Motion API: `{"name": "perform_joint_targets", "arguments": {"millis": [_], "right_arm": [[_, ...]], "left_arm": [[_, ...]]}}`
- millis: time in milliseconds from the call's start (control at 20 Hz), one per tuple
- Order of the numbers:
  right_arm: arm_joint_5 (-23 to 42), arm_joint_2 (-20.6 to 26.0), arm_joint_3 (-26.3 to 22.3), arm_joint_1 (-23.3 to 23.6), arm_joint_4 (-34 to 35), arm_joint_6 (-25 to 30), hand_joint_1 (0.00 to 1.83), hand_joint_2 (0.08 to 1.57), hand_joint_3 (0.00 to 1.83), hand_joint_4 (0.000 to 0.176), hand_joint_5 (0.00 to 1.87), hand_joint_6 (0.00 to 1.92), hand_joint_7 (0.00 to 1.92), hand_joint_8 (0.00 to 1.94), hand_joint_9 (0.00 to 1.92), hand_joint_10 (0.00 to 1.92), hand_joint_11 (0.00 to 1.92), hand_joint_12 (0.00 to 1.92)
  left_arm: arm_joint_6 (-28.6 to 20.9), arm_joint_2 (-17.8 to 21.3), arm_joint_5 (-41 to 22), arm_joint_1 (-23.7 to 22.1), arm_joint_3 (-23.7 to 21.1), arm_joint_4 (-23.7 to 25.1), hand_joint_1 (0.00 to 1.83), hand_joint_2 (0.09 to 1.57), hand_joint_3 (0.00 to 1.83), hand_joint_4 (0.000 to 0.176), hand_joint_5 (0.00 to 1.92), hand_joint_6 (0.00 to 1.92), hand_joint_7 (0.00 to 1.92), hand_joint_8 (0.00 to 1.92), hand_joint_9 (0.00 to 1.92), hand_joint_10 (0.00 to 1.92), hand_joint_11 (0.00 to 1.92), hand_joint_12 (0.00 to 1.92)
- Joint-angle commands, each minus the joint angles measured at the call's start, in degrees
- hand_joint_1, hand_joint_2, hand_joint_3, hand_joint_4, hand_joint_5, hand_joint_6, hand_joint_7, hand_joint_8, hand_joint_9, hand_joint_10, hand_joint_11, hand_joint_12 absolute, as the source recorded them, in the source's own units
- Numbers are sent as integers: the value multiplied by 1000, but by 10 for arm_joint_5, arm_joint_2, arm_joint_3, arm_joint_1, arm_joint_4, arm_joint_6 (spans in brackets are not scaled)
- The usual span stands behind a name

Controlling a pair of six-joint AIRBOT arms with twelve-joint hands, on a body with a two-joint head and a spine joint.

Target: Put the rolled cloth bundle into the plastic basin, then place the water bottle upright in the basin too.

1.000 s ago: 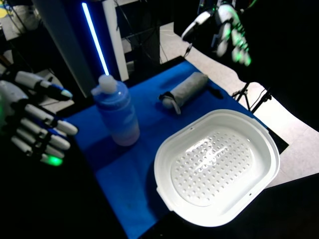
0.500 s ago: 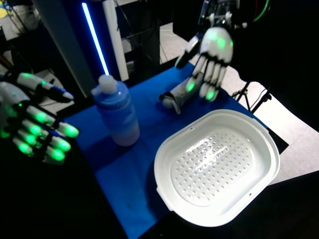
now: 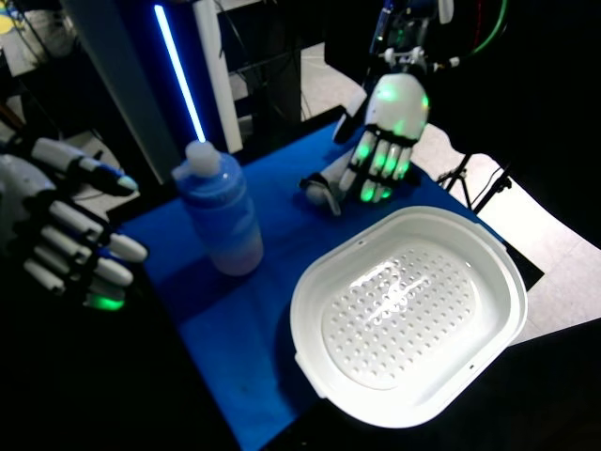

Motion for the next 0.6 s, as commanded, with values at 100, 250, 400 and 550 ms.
{"name": "perform_joint_targets", "arguments": {"millis": [100,250,400,550], "right_arm": [[70,0,3,3,-1,6,188,1480,2,31,218,0,146,0,170,1,0,750],[70,-1,3,3,-1,6,186,1480,2,33,217,0,146,0,168,0,0,747],[69,-2,3,3,-1,6,187,1480,2,31,219,0,147,0,170,1,0,750],[69,-4,3,3,-1,7,188,1480,2,31,218,0,146,0,170,1,0,750]], "left_arm": [[-2,-6,-40,-8,3,-18,1446,1128,0,170,138,2,466,5,609,24,91,1213],[-2,-9,-44,-8,3,-18,1464,1118,0,117,308,7,573,5,705,43,79,1334],[-2,-14,-40,-9,9,-20,1455,1230,0,0,665,30,622,1139,691,1340,204,1629],[20,-20,-41,-9,14,-47,1370,1295,0,0,614,1610,567,1894,762,1919,859,1921]]}}
